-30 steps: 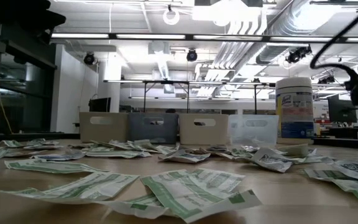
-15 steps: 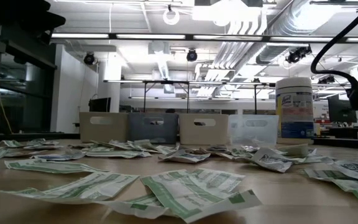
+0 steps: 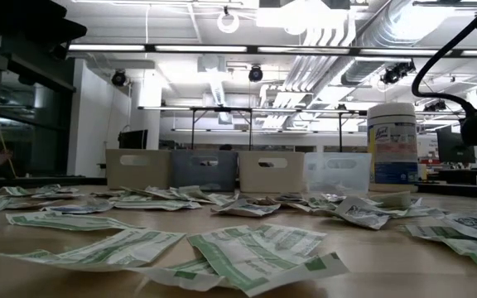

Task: Pick & Place First Aid Supplies
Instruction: Put the green bandage into the transparent bin

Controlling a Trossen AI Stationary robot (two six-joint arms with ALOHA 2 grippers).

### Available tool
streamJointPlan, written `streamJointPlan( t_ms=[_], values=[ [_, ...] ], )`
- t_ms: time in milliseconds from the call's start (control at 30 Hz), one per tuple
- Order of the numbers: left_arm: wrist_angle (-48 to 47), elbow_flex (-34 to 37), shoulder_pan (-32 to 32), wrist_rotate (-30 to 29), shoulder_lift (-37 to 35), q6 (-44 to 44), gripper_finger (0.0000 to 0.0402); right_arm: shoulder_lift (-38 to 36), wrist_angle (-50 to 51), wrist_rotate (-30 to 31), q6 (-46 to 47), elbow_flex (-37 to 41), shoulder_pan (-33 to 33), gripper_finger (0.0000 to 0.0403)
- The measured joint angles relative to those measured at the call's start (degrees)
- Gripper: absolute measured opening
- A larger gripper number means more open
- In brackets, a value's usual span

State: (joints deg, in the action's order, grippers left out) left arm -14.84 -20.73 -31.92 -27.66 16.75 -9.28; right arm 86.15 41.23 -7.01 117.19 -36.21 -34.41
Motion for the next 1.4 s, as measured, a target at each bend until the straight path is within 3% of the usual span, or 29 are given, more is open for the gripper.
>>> streamJointPlan(
  t_ms=[400,600,1000,1400],
  values=[
    [-0.38,-0.02,0.01,-0.02,0.0,-0.01,0.0172,0.02,-0.63,-0.83,-0.78,0.0,1.88,0.0007],
    [-0.38,-0.02,0.0,-0.02,0.0,0.0,0.0172,0.26,1.1,-0.39,-3.75,-1.46,3.36,0.0003],
    [-0.36,-0.02,0.02,-0.09,0.0,0.0,0.0172,-4.05,5.41,9.35,-11.3,-7.82,7.86,0.0001],
    [0.14,-0.02,0.02,-0.58,-0.01,0.01,0.0172,-7.61,5.38,15.69,-32.88,-11.1,20.83,0.0]
  ],
)
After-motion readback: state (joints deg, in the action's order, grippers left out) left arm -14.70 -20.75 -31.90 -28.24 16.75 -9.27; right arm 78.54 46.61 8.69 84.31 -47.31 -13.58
